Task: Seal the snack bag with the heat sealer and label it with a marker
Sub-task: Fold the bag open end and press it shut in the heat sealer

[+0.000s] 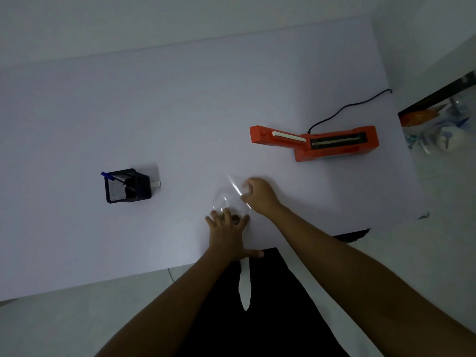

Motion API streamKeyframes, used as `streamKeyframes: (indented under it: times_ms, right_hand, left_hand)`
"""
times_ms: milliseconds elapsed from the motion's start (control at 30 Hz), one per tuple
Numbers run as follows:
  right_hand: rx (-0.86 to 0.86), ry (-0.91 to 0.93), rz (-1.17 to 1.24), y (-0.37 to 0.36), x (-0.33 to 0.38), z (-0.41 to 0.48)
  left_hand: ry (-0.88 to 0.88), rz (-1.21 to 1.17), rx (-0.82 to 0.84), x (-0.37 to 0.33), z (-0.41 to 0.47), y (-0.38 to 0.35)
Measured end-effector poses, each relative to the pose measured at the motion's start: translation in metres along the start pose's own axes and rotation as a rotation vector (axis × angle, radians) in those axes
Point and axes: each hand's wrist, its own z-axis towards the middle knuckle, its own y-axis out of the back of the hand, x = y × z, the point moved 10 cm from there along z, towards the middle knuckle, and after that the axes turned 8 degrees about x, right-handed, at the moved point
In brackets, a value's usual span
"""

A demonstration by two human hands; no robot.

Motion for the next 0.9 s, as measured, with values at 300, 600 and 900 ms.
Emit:
streamKeyframes:
  times_ms: [300, 600, 900]
  right_hand:
    - [-0.075, 0.016, 0.472, -0.003, -0.023, -0.025]
    - [0.001, 0.050, 0.568, 0.007, -0.017, -0.058]
    - [-0.019, 0.055, 0.553, 0.068, -0.031, -0.103]
  left_hand:
    - [-0.015, -0.077, 0.062, 0.003, -0.002, -0.001]
    - [0.072, -0.986, -0.304, 0.080, -0.015, 0.052]
    - [-0.270, -1.136, -0.222, 0.021, -0.001, 0.098]
